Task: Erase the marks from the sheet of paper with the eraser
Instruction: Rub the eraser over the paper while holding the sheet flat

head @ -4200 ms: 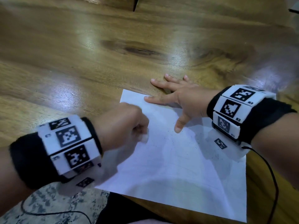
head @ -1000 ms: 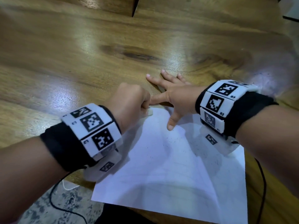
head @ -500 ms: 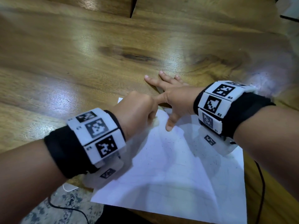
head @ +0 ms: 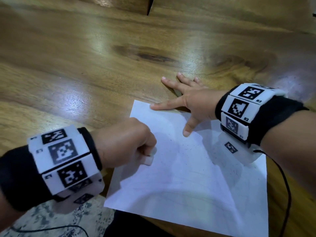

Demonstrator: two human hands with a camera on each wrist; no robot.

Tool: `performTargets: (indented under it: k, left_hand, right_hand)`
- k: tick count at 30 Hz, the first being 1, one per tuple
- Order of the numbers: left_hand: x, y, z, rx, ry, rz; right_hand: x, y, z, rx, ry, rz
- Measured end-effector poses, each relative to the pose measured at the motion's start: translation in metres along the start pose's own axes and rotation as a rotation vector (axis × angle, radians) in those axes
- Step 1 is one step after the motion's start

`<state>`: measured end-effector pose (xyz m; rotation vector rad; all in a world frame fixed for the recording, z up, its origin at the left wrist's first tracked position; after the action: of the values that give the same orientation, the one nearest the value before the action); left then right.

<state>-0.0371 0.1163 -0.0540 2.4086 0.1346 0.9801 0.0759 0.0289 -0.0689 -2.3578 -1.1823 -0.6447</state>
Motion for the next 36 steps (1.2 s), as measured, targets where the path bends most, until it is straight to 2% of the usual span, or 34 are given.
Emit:
performTargets:
  k: [4, 5, 7, 10, 11, 13, 16, 18, 20, 24, 26, 29, 31, 33, 36]
  left_hand:
    - [0.035, -0.002, 0.007, 0.061, 0.336, -0.040]
    - [0.037, -0.001, 0.008, 0.059, 0.372, -0.033]
    - [0.027, 0.001, 0.003, 0.019, 0.350, -0.010]
    - [-0.005, 0.002, -0.010, 0.019, 0.148, -0.072]
    - [-0.009, 0.000, -0.012, 0.028, 0.118, -0.104]
    - [0.001, -0.002, -0.011, 0.059, 0.185, -0.145]
    - [0.034, -0.013, -0.004, 0.166, 0.433, -0.175]
    - [0.039, -0.017, -0.002, 0.190, 0.492, -0.196]
    - [0.026, -0.014, -0.009, 0.160, 0.454, -0.149]
    - [-0.005, -0.009, -0.022, 0.151, 0.220, -0.165]
    - [0.004, -0.009, -0.018, 0.162, 0.226, -0.162]
    - [0.037, -0.016, -0.005, 0.205, 0.401, -0.164]
    - [0.043, -0.019, 0.000, 0.227, 0.444, -0.151]
    - [0.029, -0.015, -0.007, 0.196, 0.409, -0.129]
    - [-0.003, -0.008, -0.020, 0.151, 0.222, -0.161]
  right_hand:
    - [0.000, -0.001, -0.001, 0.005, 0.003, -0.008]
    - [0.000, -0.002, -0.001, 0.005, 0.003, -0.007]
    - [0.000, -0.002, -0.001, 0.003, 0.000, -0.004]
    - [0.001, -0.002, -0.002, -0.013, -0.004, -0.019]
    - [0.001, -0.002, -0.002, -0.013, -0.005, -0.017]
    - [0.001, -0.002, -0.002, -0.005, -0.003, -0.009]
    - [0.001, -0.003, -0.002, 0.003, -0.007, 0.008]
    - [0.001, -0.003, -0.002, 0.005, -0.005, 0.011]
    - [0.001, -0.003, -0.001, 0.005, 0.006, 0.006]
    - [0.001, -0.001, -0.002, 0.003, 0.010, 0.008]
    - [0.001, -0.002, -0.001, 0.005, 0.006, 0.006]
    - [0.000, -0.002, -0.001, 0.005, 0.002, 0.011]
    - [0.000, -0.002, -0.001, 0.003, 0.001, 0.013]
    - [0.001, -0.002, -0.001, 0.004, 0.002, 0.017]
    - [0.000, -0.003, -0.002, 0.001, 0.000, 0.009]
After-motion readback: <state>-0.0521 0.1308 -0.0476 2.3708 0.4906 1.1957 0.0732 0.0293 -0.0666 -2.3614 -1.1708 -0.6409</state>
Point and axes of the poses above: each hand's wrist, its own z-axis towards the middle knuckle, its own x-axis out of the back of the hand, y = z × x, the point moved 6 cm from there along z, towards the middle knuckle, and after that the axes turned 15 degrees about -y, right-handed, at the moved point
